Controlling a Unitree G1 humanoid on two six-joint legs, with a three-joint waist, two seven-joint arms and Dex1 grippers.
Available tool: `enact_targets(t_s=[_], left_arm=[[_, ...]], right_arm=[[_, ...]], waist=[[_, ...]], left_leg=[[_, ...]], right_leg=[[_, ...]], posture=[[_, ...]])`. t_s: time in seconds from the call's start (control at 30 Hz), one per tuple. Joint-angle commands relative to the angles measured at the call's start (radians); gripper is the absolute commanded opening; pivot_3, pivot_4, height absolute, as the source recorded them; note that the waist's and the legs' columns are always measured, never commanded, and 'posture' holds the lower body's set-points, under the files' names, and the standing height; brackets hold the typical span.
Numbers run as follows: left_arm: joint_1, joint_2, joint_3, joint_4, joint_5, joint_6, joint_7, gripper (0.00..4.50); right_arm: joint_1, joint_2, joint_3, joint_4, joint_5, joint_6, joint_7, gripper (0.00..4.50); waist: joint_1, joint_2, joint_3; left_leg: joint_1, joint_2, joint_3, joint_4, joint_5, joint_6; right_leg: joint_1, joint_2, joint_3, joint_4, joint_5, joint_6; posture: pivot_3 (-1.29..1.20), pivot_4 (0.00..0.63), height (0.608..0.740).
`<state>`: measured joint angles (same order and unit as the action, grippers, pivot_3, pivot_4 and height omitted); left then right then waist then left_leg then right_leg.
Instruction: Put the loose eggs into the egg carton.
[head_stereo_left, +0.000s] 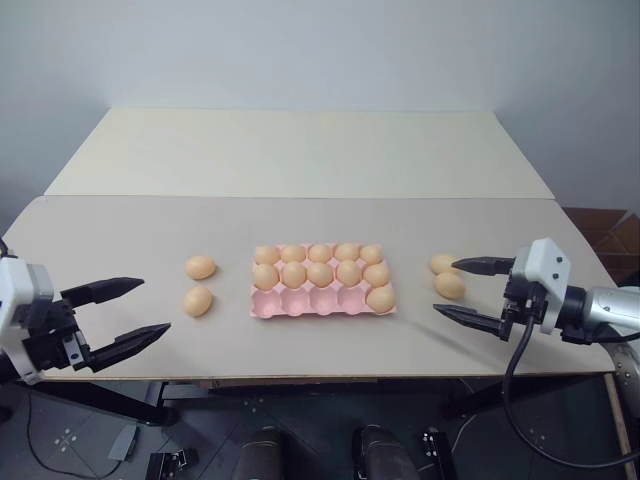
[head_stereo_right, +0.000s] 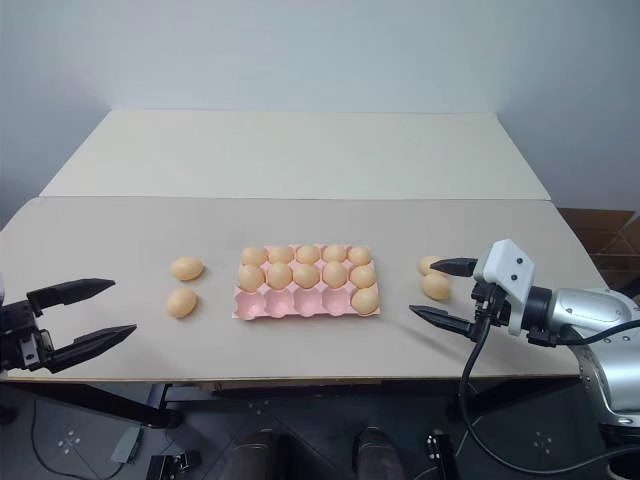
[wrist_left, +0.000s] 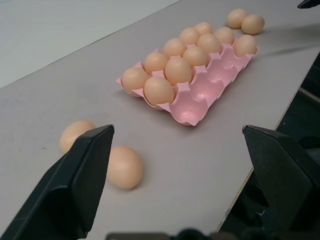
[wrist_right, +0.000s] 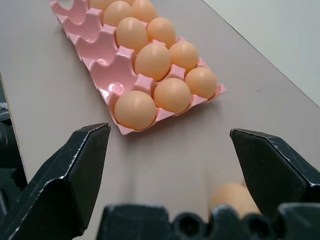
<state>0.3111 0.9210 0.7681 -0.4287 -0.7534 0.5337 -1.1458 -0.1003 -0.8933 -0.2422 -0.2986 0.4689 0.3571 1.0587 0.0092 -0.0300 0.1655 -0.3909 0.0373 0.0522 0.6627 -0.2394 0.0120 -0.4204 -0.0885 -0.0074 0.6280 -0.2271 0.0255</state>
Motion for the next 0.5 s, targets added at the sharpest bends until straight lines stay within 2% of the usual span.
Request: enact_targets(t_s=[0.03, 0.17, 0.5], left_arm=[[-0.022, 0.009, 0.042, -0.018, -0.039, 0.033, 0.033, 4.48], [-0.038, 0.016, 0.052, -0.026, -0.073, 0.049, 0.028, 4.48], [-0.042, 0.019, -0.007, -0.047, -0.029, 0.007, 0.001, 4.48]], right_arm=[[-0.010, 0.002, -0.011, -0.016, 0.003, -0.017, -0.008, 4.50], [-0.012, 0.004, -0.011, -0.014, 0.000, -0.015, -0.011, 4.50], [-0.009, -0.020, -0.021, -0.015, -0.036, 0.054, -0.086, 4.50]], waist=[[0.000, 0.000, 0.000], [0.000, 0.000, 0.000], [0.000, 0.000, 0.000]], left_leg=[[0.000, 0.000, 0.000, 0.000, 0.000, 0.000], [0.000, 0.000, 0.000, 0.000, 0.000, 0.000], [0.000, 0.000, 0.000, 0.000, 0.000, 0.000]], right_leg=[[0.000, 0.000, 0.000, 0.000, 0.000, 0.000], [0.000, 0.000, 0.000, 0.000, 0.000, 0.000], [0.000, 0.000, 0.000, 0.000, 0.000, 0.000]], posture=[[0.00, 0.150, 0.740], [0.00, 0.150, 0.740], [0.00, 0.150, 0.740]])
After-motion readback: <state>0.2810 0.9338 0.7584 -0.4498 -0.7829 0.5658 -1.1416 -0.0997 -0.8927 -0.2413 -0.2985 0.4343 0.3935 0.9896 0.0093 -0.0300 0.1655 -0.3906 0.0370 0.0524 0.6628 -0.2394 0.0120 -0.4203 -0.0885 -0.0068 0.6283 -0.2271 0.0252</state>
